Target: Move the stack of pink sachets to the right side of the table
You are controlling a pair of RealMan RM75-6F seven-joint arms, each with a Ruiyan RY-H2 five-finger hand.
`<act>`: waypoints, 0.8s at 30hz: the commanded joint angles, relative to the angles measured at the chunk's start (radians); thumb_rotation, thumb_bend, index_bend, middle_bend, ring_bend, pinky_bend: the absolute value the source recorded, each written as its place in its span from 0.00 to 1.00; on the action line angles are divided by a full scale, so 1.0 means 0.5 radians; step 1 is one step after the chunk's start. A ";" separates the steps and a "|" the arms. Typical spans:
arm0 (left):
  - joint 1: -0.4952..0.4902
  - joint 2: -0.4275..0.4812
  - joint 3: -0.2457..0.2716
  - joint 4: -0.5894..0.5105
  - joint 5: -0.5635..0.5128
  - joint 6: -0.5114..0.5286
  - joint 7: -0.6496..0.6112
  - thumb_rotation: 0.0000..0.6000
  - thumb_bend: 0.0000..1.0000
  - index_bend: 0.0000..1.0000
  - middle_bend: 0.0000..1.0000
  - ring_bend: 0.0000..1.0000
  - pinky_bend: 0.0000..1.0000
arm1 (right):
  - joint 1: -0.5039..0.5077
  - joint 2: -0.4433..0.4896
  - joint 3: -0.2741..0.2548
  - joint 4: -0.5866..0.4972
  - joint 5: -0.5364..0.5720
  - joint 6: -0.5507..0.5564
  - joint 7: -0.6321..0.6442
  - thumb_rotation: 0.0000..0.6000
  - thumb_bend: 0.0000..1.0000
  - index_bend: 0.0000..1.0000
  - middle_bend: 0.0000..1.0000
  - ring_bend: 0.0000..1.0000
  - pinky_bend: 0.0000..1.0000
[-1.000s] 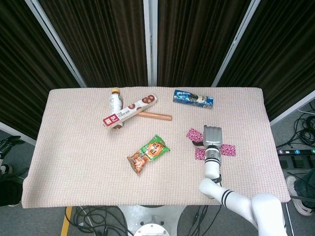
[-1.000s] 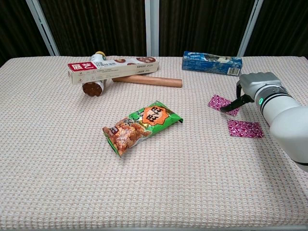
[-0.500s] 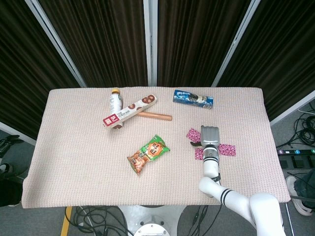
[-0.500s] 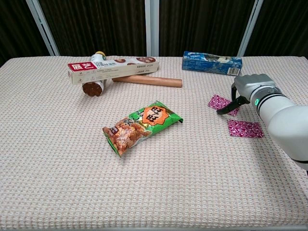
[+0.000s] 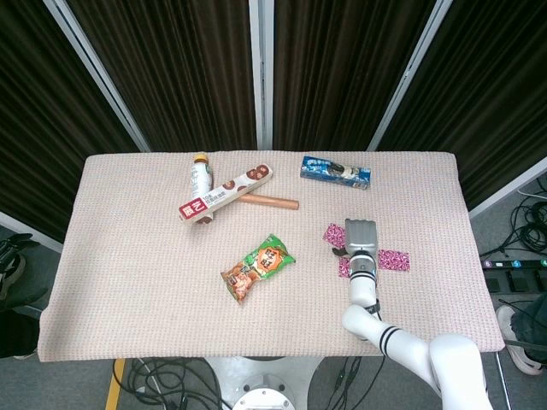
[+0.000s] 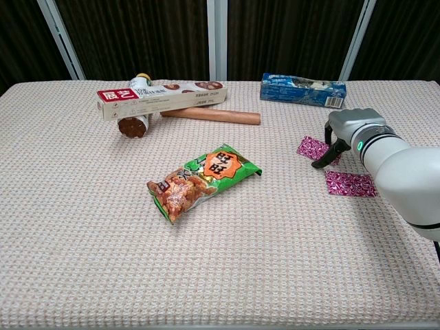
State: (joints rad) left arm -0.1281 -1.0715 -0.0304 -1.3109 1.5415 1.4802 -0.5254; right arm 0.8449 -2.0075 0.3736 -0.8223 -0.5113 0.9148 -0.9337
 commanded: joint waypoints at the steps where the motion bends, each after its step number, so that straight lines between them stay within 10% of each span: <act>1: -0.002 -0.001 0.000 -0.001 0.002 -0.002 0.003 1.00 0.00 0.31 0.29 0.23 0.34 | 0.000 0.003 0.003 -0.001 0.002 -0.003 0.003 0.78 0.00 0.40 1.00 1.00 1.00; 24: -0.010 0.003 0.003 -0.033 0.011 -0.012 0.051 1.00 0.00 0.31 0.29 0.23 0.34 | -0.022 0.073 0.006 -0.039 -0.007 -0.014 0.067 0.93 0.00 0.44 1.00 1.00 1.00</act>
State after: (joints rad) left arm -0.1332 -1.0698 -0.0288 -1.3275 1.5472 1.4744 -0.5001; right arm 0.8336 -1.9707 0.3764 -0.8432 -0.5159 0.9091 -0.9009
